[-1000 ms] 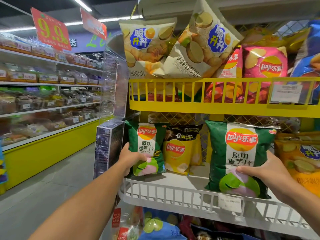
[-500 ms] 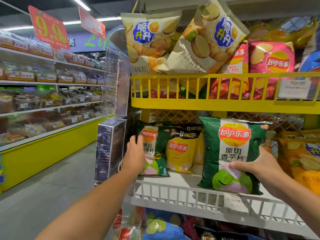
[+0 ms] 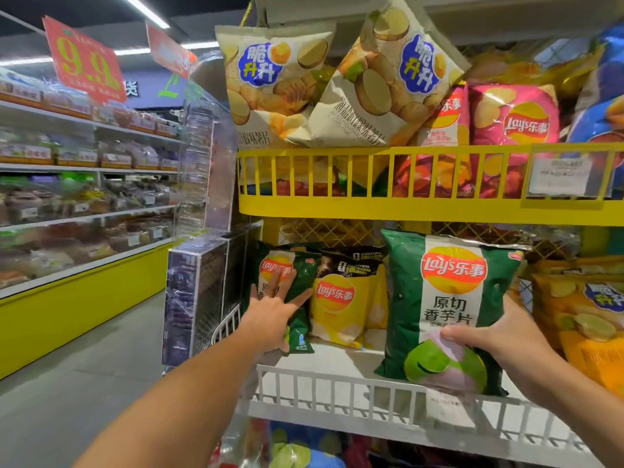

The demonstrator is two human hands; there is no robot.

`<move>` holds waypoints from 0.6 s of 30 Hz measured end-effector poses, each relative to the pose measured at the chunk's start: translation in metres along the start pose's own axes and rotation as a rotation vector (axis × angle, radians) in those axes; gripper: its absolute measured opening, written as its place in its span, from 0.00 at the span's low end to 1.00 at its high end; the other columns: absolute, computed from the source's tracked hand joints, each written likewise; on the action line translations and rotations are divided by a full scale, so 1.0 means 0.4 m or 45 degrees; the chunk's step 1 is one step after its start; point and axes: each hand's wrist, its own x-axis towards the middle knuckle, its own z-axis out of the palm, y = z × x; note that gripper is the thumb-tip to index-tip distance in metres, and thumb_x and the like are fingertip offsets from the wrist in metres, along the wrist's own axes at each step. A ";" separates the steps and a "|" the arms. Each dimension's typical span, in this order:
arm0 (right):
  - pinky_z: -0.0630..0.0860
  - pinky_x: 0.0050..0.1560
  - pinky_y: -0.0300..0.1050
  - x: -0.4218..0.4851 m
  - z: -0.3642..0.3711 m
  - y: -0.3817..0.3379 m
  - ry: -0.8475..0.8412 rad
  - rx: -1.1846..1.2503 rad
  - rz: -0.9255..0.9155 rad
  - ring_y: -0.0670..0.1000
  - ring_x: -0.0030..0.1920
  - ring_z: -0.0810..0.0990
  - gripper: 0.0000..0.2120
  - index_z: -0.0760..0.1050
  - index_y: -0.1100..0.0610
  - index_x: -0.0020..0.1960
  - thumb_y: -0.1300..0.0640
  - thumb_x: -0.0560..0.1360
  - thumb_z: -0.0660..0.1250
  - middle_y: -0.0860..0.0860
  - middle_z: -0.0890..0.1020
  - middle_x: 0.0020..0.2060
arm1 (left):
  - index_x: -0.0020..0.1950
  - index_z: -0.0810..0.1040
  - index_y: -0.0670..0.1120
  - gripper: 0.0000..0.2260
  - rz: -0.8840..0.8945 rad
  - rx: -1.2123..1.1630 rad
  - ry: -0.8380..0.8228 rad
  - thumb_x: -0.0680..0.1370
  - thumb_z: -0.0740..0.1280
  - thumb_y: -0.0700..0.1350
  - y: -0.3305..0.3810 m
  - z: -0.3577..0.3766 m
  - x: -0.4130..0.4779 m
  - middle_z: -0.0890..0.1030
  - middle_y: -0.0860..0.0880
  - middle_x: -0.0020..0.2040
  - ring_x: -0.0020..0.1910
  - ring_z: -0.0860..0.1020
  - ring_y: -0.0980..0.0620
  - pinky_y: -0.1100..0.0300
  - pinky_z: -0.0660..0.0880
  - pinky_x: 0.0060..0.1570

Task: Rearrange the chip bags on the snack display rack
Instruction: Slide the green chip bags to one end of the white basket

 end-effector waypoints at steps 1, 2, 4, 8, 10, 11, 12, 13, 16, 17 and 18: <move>0.80 0.46 0.50 -0.001 0.002 0.000 -0.001 0.009 -0.009 0.54 0.46 0.86 0.33 0.77 0.52 0.54 0.62 0.51 0.83 0.51 0.88 0.45 | 0.79 0.35 0.63 0.56 0.001 0.000 -0.010 0.67 0.76 0.62 0.002 -0.001 0.001 0.26 0.46 0.77 0.74 0.25 0.38 0.26 0.44 0.72; 0.80 0.47 0.52 -0.003 0.004 0.000 -0.001 0.020 -0.012 0.53 0.45 0.86 0.35 0.77 0.52 0.54 0.57 0.48 0.84 0.51 0.88 0.44 | 0.79 0.35 0.63 0.57 0.005 0.003 -0.024 0.67 0.76 0.62 0.003 -0.003 0.001 0.25 0.46 0.76 0.74 0.25 0.38 0.27 0.44 0.72; 0.80 0.48 0.52 -0.005 0.011 -0.002 0.001 0.020 -0.024 0.52 0.44 0.87 0.44 0.77 0.51 0.53 0.44 0.39 0.85 0.50 0.88 0.44 | 0.79 0.35 0.63 0.57 0.023 -0.005 -0.060 0.66 0.76 0.63 0.004 -0.016 -0.001 0.25 0.46 0.76 0.75 0.26 0.38 0.27 0.45 0.72; 0.80 0.49 0.52 0.003 0.020 -0.003 0.009 0.058 -0.041 0.52 0.46 0.87 0.54 0.78 0.53 0.56 0.38 0.32 0.83 0.51 0.88 0.46 | 0.81 0.41 0.61 0.50 0.028 -0.109 -0.015 0.69 0.71 0.66 0.007 -0.083 -0.044 0.44 0.42 0.82 0.80 0.46 0.36 0.31 0.47 0.74; 0.81 0.51 0.55 0.011 0.030 -0.006 0.025 0.067 -0.022 0.54 0.46 0.87 0.49 0.78 0.56 0.57 0.45 0.38 0.86 0.53 0.88 0.46 | 0.81 0.49 0.58 0.44 0.036 -0.222 0.109 0.72 0.67 0.67 0.004 -0.123 -0.102 0.60 0.44 0.78 0.78 0.58 0.41 0.36 0.52 0.75; 0.81 0.53 0.58 0.016 0.038 -0.007 0.028 0.080 -0.007 0.56 0.46 0.87 0.44 0.78 0.57 0.58 0.52 0.44 0.86 0.54 0.87 0.46 | 0.81 0.54 0.56 0.41 0.061 -0.291 0.177 0.73 0.64 0.68 0.000 -0.137 -0.139 0.64 0.46 0.77 0.77 0.60 0.44 0.39 0.55 0.76; 0.80 0.55 0.60 0.020 0.046 -0.006 0.033 0.089 0.006 0.57 0.47 0.86 0.39 0.78 0.58 0.58 0.58 0.49 0.85 0.55 0.87 0.47 | 0.79 0.61 0.54 0.38 0.090 -0.345 0.220 0.72 0.62 0.70 -0.005 -0.146 -0.178 0.67 0.48 0.76 0.75 0.63 0.47 0.44 0.59 0.75; 0.80 0.55 0.62 0.025 0.057 -0.004 0.034 0.087 0.022 0.58 0.47 0.86 0.37 0.78 0.59 0.58 0.61 0.51 0.84 0.55 0.87 0.47 | 0.77 0.66 0.53 0.37 0.108 -0.378 0.214 0.72 0.59 0.71 -0.013 -0.145 -0.217 0.71 0.49 0.74 0.73 0.67 0.48 0.47 0.63 0.72; 0.81 0.54 0.60 0.043 0.108 0.008 0.022 0.115 0.070 0.57 0.47 0.87 0.41 0.77 0.59 0.58 0.58 0.47 0.86 0.54 0.88 0.47 | 0.71 0.73 0.54 0.36 0.127 -0.396 0.012 0.70 0.57 0.74 -0.027 -0.115 -0.307 0.77 0.51 0.69 0.67 0.73 0.49 0.51 0.69 0.67; 0.81 0.54 0.60 0.050 0.132 0.011 0.009 0.125 0.072 0.57 0.47 0.87 0.40 0.77 0.59 0.58 0.59 0.48 0.86 0.54 0.88 0.47 | 0.69 0.74 0.55 0.34 0.127 -0.396 -0.061 0.71 0.58 0.73 -0.028 -0.102 -0.323 0.79 0.51 0.67 0.65 0.75 0.49 0.52 0.70 0.64; 0.81 0.55 0.60 0.054 0.158 0.012 -0.001 0.138 0.075 0.57 0.47 0.87 0.37 0.77 0.59 0.58 0.61 0.51 0.85 0.54 0.88 0.47 | 0.66 0.76 0.55 0.30 0.131 -0.378 -0.105 0.72 0.60 0.72 -0.027 -0.090 -0.333 0.81 0.50 0.64 0.62 0.77 0.49 0.53 0.71 0.61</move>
